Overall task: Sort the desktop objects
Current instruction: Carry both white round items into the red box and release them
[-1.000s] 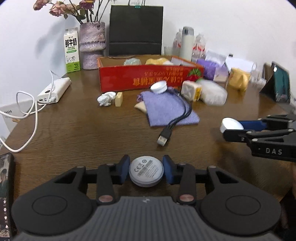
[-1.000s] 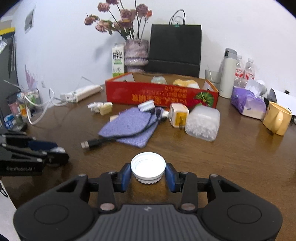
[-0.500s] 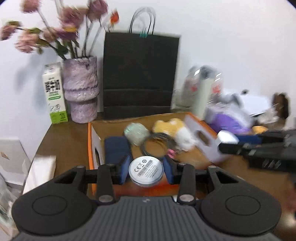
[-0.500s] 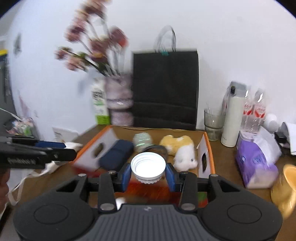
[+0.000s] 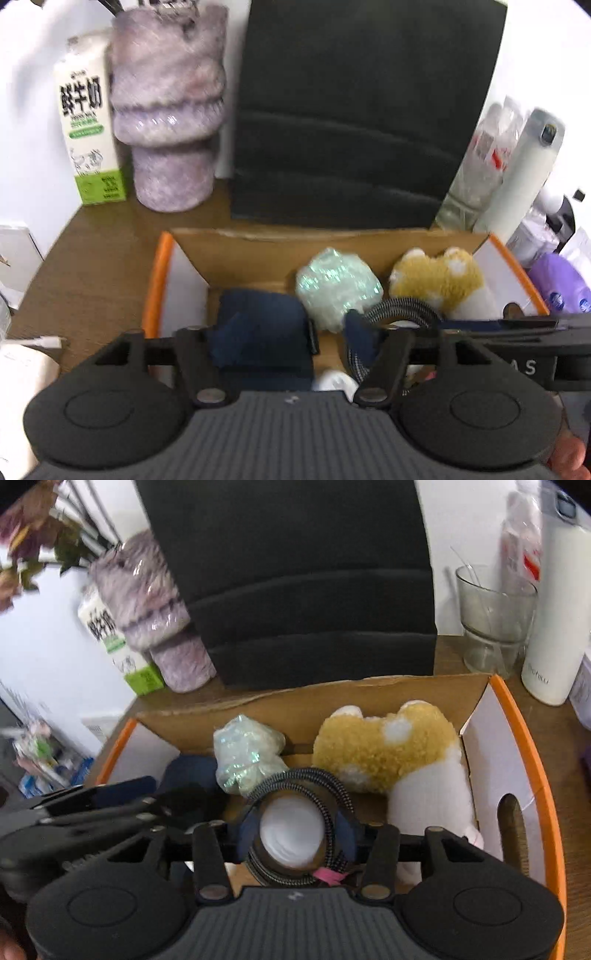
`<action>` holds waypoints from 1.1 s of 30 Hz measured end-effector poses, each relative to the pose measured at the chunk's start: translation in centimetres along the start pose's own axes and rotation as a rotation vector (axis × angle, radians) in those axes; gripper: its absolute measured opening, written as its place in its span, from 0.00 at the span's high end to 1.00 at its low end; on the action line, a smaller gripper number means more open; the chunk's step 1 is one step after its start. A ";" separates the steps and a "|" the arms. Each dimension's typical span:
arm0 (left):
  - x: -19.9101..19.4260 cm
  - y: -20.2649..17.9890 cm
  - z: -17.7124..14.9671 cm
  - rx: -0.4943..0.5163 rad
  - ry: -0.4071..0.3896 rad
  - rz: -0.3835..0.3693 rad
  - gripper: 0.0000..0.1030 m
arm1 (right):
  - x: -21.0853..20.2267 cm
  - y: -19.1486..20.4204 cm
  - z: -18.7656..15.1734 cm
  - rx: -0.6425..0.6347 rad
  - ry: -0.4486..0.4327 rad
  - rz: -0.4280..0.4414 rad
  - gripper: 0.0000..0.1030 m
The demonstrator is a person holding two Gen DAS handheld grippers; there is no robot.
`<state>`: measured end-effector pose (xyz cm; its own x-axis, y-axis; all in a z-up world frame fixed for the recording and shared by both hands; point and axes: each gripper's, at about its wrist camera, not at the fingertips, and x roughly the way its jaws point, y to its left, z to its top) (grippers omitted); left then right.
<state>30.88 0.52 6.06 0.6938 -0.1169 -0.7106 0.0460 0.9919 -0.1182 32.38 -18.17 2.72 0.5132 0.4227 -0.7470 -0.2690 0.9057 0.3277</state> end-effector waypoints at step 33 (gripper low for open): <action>-23.2 -0.9 -31.2 0.034 -0.231 -0.018 0.00 | -19.9 3.6 -35.9 -0.191 -0.290 -0.207 0.21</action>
<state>-7.65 0.83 1.04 0.8384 -0.1241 -0.5308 0.0815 0.9913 -0.1031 -8.05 -24.54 -2.00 0.7735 0.2486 -0.5830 -0.2685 0.9618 0.0539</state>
